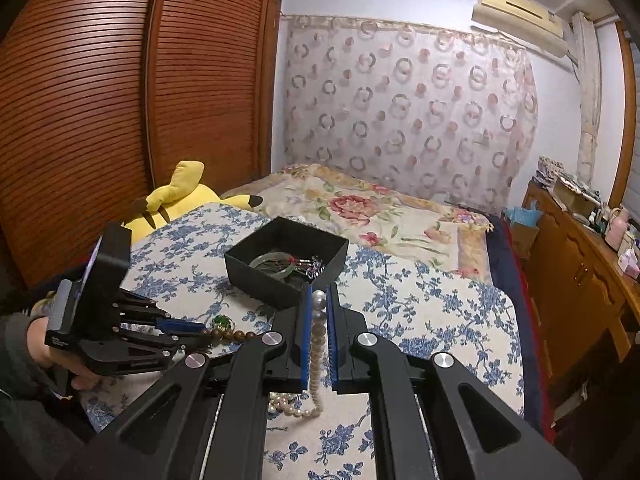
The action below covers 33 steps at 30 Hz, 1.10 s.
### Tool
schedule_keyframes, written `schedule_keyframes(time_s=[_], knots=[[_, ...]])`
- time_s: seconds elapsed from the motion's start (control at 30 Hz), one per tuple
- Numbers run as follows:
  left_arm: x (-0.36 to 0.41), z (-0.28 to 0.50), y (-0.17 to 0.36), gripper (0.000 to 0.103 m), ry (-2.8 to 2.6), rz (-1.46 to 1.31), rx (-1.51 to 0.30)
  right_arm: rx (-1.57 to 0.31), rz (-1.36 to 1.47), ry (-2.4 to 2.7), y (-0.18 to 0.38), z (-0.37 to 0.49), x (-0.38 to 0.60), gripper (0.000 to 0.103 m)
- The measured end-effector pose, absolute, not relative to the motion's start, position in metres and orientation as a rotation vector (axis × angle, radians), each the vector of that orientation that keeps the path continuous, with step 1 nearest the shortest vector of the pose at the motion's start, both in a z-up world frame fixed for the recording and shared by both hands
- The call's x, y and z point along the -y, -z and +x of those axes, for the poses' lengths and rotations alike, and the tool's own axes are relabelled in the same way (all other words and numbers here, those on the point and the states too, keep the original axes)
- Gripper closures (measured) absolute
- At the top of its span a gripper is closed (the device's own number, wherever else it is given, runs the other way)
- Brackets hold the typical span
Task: Organize jewelry
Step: 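Grasp the brown bead bracelet with the left tool and lift it, then carry the bead bracelet with the left tool while the right tool carries the pearl necklace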
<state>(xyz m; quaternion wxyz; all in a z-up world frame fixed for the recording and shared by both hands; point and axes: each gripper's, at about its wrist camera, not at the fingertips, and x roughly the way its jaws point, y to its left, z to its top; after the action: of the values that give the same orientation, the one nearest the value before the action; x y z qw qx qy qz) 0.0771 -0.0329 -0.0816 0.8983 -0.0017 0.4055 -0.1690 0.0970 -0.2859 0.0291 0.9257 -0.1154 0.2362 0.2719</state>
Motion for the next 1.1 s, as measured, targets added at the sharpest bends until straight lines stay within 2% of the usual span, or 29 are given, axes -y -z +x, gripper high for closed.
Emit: schedule_keyframes(time_s=[0.53, 1.1], knots=[[0.034, 0.073, -0.005, 0.091, 0.399, -0.016, -0.645, -0.405, -0.235, -0.572, -0.062, 0.1, 0.276, 0.095], [0.021, 0.081, -0.066, 0.091, 0.381, -0.023, -0.517, -0.384, -0.213, -0.563, -0.07, 0.11, 0.274, 0.095]])
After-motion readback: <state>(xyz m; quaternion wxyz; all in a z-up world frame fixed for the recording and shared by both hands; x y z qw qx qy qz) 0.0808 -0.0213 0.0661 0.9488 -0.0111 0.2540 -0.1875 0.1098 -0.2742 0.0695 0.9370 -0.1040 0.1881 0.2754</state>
